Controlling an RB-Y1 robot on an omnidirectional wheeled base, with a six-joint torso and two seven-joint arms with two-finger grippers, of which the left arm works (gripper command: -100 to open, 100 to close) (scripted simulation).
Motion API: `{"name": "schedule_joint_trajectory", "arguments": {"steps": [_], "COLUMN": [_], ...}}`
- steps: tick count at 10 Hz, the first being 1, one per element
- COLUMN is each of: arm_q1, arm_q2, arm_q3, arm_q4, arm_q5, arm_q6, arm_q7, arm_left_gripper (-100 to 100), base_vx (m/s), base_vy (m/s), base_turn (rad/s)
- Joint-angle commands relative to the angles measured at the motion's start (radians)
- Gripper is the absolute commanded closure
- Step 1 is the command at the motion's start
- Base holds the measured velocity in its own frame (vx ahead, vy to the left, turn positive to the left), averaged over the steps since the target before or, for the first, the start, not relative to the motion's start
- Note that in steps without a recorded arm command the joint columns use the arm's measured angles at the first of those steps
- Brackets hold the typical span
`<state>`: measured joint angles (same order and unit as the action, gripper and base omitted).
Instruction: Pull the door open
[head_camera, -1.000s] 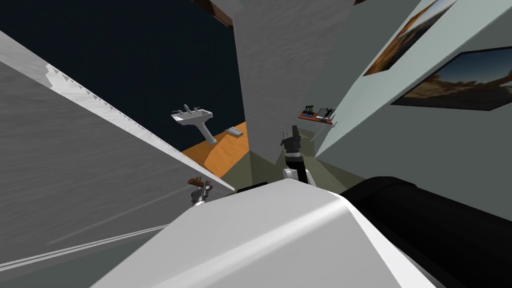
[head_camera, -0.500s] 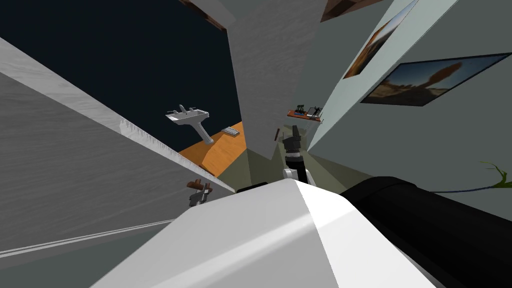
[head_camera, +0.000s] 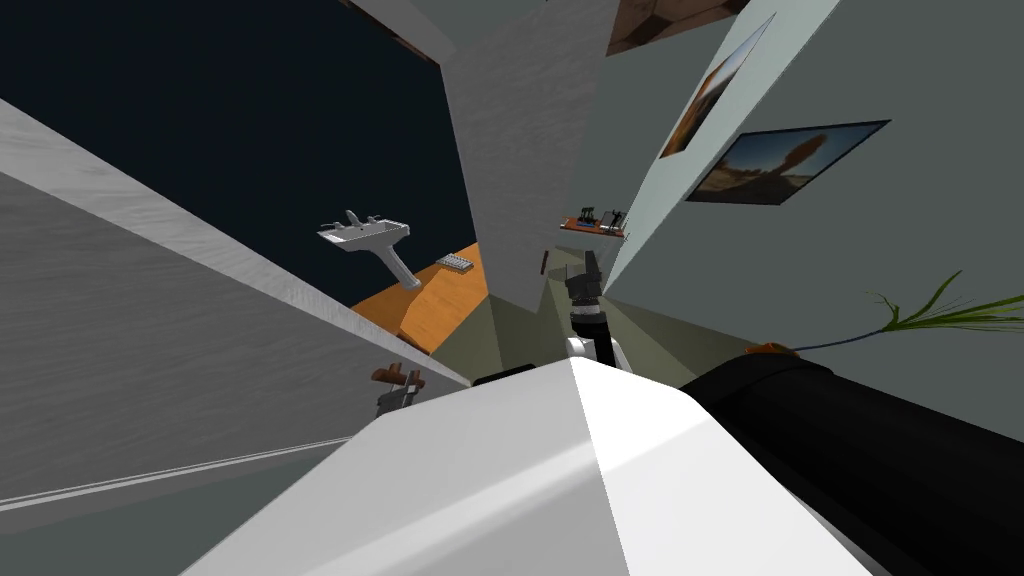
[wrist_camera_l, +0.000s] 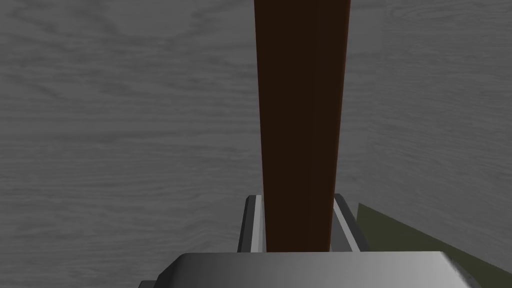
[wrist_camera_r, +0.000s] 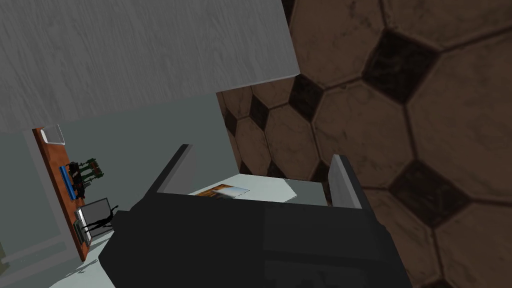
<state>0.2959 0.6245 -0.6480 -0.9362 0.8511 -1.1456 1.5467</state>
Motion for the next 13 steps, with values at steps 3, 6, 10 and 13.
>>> {"name": "schedule_joint_trajectory", "arguments": {"steps": [3,6,10,13], "arm_q1": [0.015,0.024,0.017,0.01], "arm_q2": [0.025,0.04,0.044,0.05], "arm_q3": [-0.035,-0.059,-0.072,-0.088], "arm_q4": [0.025,0.04,0.06,0.084], "arm_q5": [-0.015,-0.026,-0.031,-0.039], "arm_q6": [-0.056,-0.092,-0.102,-0.124], "arm_q7": [0.037,0.061,0.076,0.096], "arm_left_gripper": [100,100,100,100], "base_vx": [-0.202,-0.196,-0.16,-0.203], "base_vy": [0.033,0.023,0.032,0.044], "base_turn": [-0.129,-0.106,-0.107,-0.131]}}
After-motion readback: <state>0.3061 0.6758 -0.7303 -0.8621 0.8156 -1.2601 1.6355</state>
